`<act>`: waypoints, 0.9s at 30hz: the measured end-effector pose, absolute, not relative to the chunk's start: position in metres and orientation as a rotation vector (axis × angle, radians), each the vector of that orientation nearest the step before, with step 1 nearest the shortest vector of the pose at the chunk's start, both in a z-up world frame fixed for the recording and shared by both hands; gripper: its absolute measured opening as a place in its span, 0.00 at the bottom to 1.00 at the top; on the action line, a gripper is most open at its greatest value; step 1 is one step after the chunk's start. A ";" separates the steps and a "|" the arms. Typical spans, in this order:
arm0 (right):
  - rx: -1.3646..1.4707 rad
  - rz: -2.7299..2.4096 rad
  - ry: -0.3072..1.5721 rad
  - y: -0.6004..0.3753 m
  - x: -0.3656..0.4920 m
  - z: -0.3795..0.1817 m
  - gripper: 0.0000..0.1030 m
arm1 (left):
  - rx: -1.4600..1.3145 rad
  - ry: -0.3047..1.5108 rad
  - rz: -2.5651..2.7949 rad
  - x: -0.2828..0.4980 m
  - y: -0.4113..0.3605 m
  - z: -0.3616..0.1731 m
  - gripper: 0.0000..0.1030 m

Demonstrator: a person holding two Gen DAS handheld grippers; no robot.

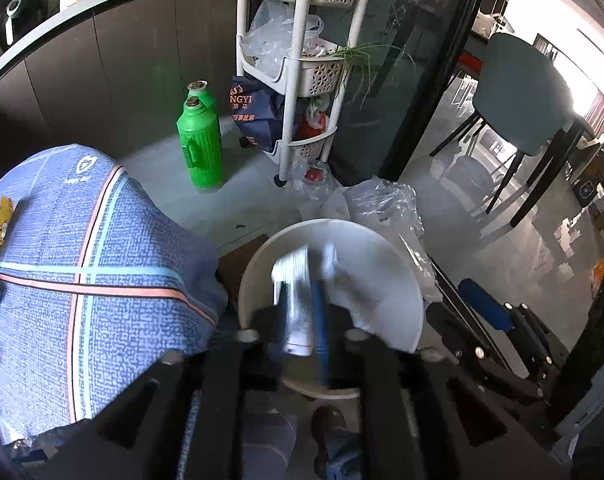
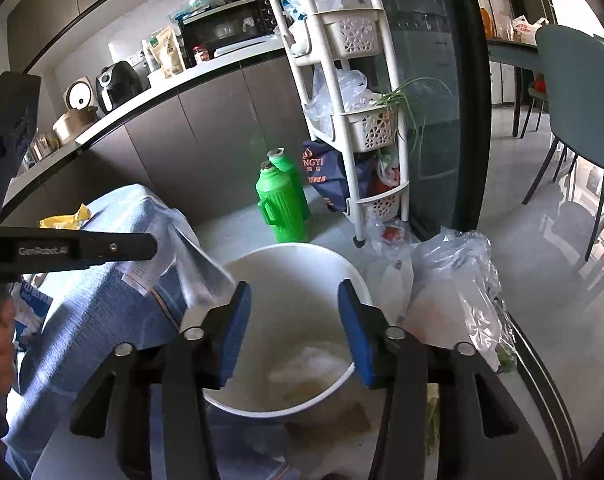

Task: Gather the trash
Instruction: 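Move both open tools back over the table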

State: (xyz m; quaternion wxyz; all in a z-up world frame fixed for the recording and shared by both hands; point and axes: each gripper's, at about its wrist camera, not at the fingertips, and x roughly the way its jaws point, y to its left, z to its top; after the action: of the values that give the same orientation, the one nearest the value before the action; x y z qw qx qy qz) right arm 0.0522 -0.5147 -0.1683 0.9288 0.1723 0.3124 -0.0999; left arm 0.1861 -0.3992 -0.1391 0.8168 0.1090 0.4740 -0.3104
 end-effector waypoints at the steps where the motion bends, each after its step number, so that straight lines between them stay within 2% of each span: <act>1: 0.350 -0.201 0.646 -0.514 0.053 -0.169 0.53 | 0.227 1.004 -0.658 0.186 -0.398 -0.138 0.43; 2: 0.347 -0.196 0.648 -0.514 0.052 -0.169 0.58 | 0.218 0.995 -0.651 0.185 -0.396 -0.136 0.57; 4: 0.332 -0.190 0.647 -0.510 0.051 -0.167 0.64 | 0.187 0.954 -0.637 0.184 -0.389 -0.127 0.69; 6: 0.323 -0.183 0.643 -0.507 0.050 -0.164 0.70 | 0.158 0.922 -0.638 0.182 -0.383 -0.115 0.76; 8: 0.320 -0.168 0.641 -0.503 0.049 -0.160 0.83 | 0.134 0.886 -0.643 0.176 -0.377 -0.100 0.91; 9: 0.317 -0.155 0.634 -0.500 0.048 -0.155 0.88 | 0.128 0.868 -0.641 0.174 -0.374 -0.095 0.95; 10: 0.313 -0.148 0.627 -0.498 0.047 -0.152 0.92 | 0.123 0.843 -0.637 0.169 -0.371 -0.088 0.96; 17: 0.256 -0.116 0.604 -0.469 0.037 -0.112 0.92 | 0.094 0.769 -0.624 0.131 -0.331 -0.040 0.96; 21: 0.243 -0.081 0.608 -0.443 0.025 -0.089 0.92 | 0.034 0.764 -0.563 0.107 -0.278 -0.018 0.96; 27: 0.202 0.002 0.611 -0.393 0.010 -0.060 0.92 | -0.023 0.777 -0.429 0.078 -0.190 -0.014 0.96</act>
State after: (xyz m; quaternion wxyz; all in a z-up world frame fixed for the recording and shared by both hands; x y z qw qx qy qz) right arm 0.0096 -0.3934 -0.0600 0.9486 0.0993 0.3005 0.0011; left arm 0.0782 -0.1895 -0.0139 0.9030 -0.0110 0.3759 -0.2077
